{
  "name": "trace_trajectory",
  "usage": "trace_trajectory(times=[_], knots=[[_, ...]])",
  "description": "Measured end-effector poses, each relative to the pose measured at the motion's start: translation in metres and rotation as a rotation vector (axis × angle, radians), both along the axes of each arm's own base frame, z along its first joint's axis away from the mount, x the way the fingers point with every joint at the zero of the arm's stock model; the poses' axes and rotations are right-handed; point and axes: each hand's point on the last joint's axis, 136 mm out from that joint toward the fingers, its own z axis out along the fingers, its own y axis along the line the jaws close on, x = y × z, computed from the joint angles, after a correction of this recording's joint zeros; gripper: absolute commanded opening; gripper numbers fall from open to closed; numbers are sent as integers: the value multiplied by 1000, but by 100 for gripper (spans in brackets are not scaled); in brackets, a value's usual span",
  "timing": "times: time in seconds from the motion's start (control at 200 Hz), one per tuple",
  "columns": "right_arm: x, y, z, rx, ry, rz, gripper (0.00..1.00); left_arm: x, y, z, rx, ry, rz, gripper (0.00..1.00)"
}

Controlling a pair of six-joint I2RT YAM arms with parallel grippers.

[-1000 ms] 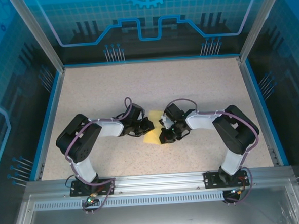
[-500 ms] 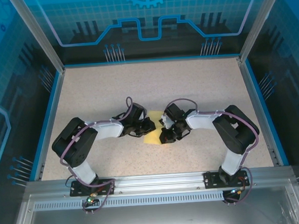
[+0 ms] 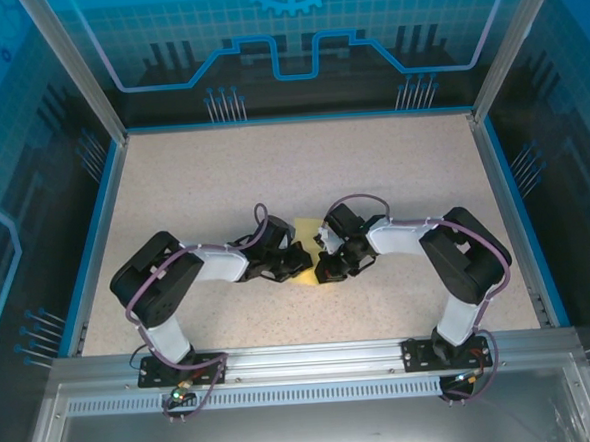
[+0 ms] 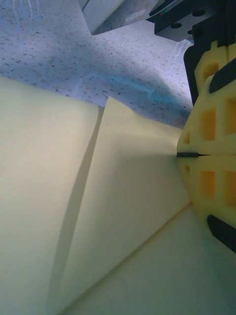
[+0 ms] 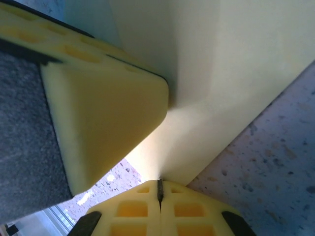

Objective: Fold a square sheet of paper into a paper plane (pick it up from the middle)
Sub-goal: Fold the triangle a second time at the center of the table.

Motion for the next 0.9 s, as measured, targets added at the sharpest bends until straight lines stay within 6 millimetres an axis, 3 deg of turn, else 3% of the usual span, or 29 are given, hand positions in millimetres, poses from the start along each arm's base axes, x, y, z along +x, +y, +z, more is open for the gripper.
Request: trace_trajectory(times=[0.29, 0.645, 0.9], knots=[[12, 9, 17, 40, -48, 1, 5, -1, 2, -2, 6, 3, 3, 3], [10, 5, -2, -10, -13, 2, 4, 0, 3, -3, 15, -4, 5, 3], [10, 3, -3, -17, -25, 16, 4, 2, 6, -3, 14, -3, 10, 3]])
